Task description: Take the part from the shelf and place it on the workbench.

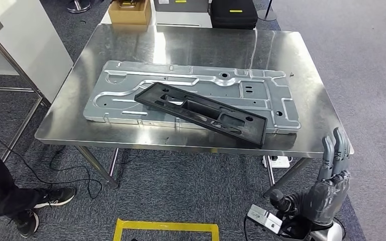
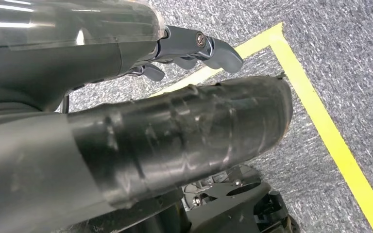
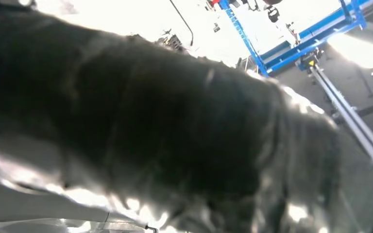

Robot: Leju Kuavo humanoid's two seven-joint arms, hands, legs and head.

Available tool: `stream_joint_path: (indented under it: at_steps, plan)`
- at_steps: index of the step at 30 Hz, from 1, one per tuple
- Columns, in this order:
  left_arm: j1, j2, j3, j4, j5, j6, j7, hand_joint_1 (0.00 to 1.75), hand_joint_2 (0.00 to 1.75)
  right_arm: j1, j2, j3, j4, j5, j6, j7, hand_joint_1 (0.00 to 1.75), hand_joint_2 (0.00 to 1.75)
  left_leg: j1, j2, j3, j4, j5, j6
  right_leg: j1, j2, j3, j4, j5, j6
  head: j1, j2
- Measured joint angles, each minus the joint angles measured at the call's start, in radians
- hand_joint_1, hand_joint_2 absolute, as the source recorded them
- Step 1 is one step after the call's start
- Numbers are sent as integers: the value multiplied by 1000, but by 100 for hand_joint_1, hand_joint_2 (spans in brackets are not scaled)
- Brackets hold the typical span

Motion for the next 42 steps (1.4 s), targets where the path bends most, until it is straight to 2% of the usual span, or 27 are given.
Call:
stream_joint_path:
  at_steps: [2, 3, 5, 7, 8, 10, 11, 12, 13, 15, 17, 18, 21, 22, 24, 26, 27, 28, 29, 30, 32, 33, 35, 37, 39, 41, 42]
  plan:
    - [-1, -2, 1, 0, 3, 2, 1, 0, 0, 14, 12, -14, -13, -3, 0, -10, 0, 0, -4, 0, 0, 2, -1, -6, 7, -1, 51, -100, 30, -10, 0, 0]
    - [0, -3, 1, 0, 5, 2, 3, 0, 0, 24, 19, -23, -20, -6, 0, -16, 0, 0, -5, 0, 0, 1, -1, -11, 11, -1, 58, -117, 30, -13, 0, 0]
    - [1, -4, 2, 0, 7, 3, 8, 0, 0, 46, 32, -45, -31, -17, 0, -27, 0, 87, -4, 0, 0, 0, -1, -22, 10, -2, 59, -122, 36, -19, 0, 0]
    - [1, -4, 3, 0, 9, 6, 13, 0, 0, 62, 45, -69, -38, -30, 0, -38, 0, 175, -3, 1, -9, 26, -23, -33, 4, -4, 63, -132, 43, -31, -2, 0]
    - [1, -4, 4, 0, 11, 7, 16, 0, 0, 69, 52, -80, -41, -36, 0, -43, 0, 175, -2, 2, -25, 65, -51, -37, 1, -6, 64, -136, 46, -36, -3, 0]
    - [2, -4, 5, 0, 15, 12, 20, 0, 0, 85, 64, -100, -44, -47, 0, -52, 0, 175, 1, 2, -79, 192, -121, -45, 2, -8, 62, -136, 47, -40, -5, 0]
    - [3, -4, 6, 0, 18, 14, 21, 0, 0, 93, 69, -109, -45, -52, 0, -56, 0, 175, 3, 2, -103, 250, -143, -49, 2, -9, 61, -135, 47, -40, -5, 0]
    - [4, -4, 6, 0, 20, 15, 21, 0, 0, 99, 74, -118, -45, -57, 0, -60, 0, 175, 5, 2, -114, 278, -147, -52, 2, -10, 60, -133, 47, -39, -5, 0]
    - [5, -4, 6, 0, 22, 15, 21, 0, 0, 104, 78, -126, -45, -62, 0, -63, 0, 175, 7, 2, -106, 268, -131, -55, 2, -10, 60, -131, 47, -39, -5, 0]
    - [6, -4, 6, 0, 24, 16, 22, 0, 0, 113, 88, -139, -47, -72, 0, -69, 0, 175, 11, 3, -41, 145, -66, -56, -1, -9, 59, -123, 43, -34, -5, 0]
    - [4, -3, 6, 0, 26, 18, 21, 0, 0, 123, 97, -153, -52, -85, 0, -77, 0, 175, 9, 2, 14, 34, -30, -51, 1, -8, 55, -111, 39, -22, -4, 0]
    - [3, -3, 6, 0, 26, 18, 21, 0, 0, 128, 102, -159, -55, -90, 0, -81, 0, 175, 7, 1, 23, 13, -28, -46, 3, -8, 53, -108, 39, -16, -4, 0]
    - [4, -3, 6, 0, 32, 20, 21, 0, 0, 141, 114, -177, -61, -109, 0, -93, 0, 175, 5, 0, 19, 8, -19, -24, 1, -7, 48, -106, 40, 0, -3, 0]
    - [4, -3, 6, 0, 35, 21, 21, 0, 0, 146, 118, -185, -63, -117, 0, -97, 0, 175, 6, 1, 17, 5, -14, -15, -1, -6, 42, -90, 25, 4, -3, 0]
    - [3, -4, 6, 0, 40, 23, 20, 0, 0, 156, 125, -202, -66, -133, 0, -102, 0, 175, 7, 4, 10, 0, -5, -1, -3, -3, 5, -3, -40, 10, -3, 0]
    - [3, -4, 6, 0, 44, 26, 19, 0, 0, 166, 132, -218, -67, -146, 0, -107, 0, 175, 4, 5, -1, 0, 1, 5, -3, -1, -45, 122, -105, 14, -3, 0]
    - [4, -4, 6, 0, 46, 27, 20, 0, 0, 172, 135, -226, -67, -151, 0, -108, 0, 175, 2, 5, -6, 1, 5, 5, -3, -1, -56, 156, -115, 14, -3, 0]
    - [5, -4, 6, 0, 47, 29, 20, 0, 0, 178, 138, -234, -67, -156, 0, -109, 0, 175, 0, 5, -10, 1, 7, 5, -3, -1, -48, 153, -106, 12, -3, 0]
    - [5, -4, 6, 0, 49, 30, 21, 0, 0, 182, 141, -242, -67, -159, 0, -108, 0, 175, -1, 5, -12, 2, 10, 4, -3, -1, -20, 110, -81, 8, -3, 0]
    - [5, -4, 6, 0, 50, 31, 22, 0, 0, 185, 143, -249, -67, -162, 0, -108, 0, 175, -2, 4, -13, 2, 12, 2, -1, 0, 24, 38, -49, 2, -3, 0]
    - [4, -5, 6, 0, 52, 33, 24, 0, 0, 189, 148, -261, -67, -165, 0, -108, 0, 175, -6, 3, -15, 4, 18, -5, 6, 0, 94, -89, -9, -9, -3, 0]
    - [4, -5, 6, 0, 53, 33, 26, 0, 0, 192, 150, -266, -66, -165, 0, -108, 0, 175, -6, 4, -16, 4, 21, -10, 10, 0, 108, -120, -2, -13, -3, 0]
    - [4, -6, 6, 0, 55, 35, 28, 0, 0, 198, 155, -274, -66, -167, 0, -107, 0, 175, -5, 5, -18, 2, 28, -22, 15, 0, 104, -128, 6, -19, -3, 0]
    - [4, -5, 6, 0, 56, 35, 28, 0, 0, 201, 160, -280, -65, -167, 0, -104, 0, 175, -4, 4, -25, 10, 21, -34, 10, -3, 98, -137, 20, -30, -3, 0]
    - [4, -4, 6, 0, 57, 36, 28, 0, 0, 202, 165, -282, -62, -167, 0, -99, 0, 175, -3, 3, -53, 78, -41, -42, 4, -7, 85, -146, 38, -41, -5, 0]
    - [4, -4, 6, 0, 58, 36, 27, 0, 0, 204, 168, -283, -57, -167, 0, -97, 0, 175, -1, 3, -96, 206, -128, -49, 6, -10, 64, -144, 52, -45, -7, 0]
    - [4, -4, 6, 0, 58, 36, 27, 0, 0, 204, 168, -283, -53, -167, 0, -96, 0, 175, 0, 3, -106, 254, -152, -51, 6, -10, 54, -141, 58, -45, -7, 0]
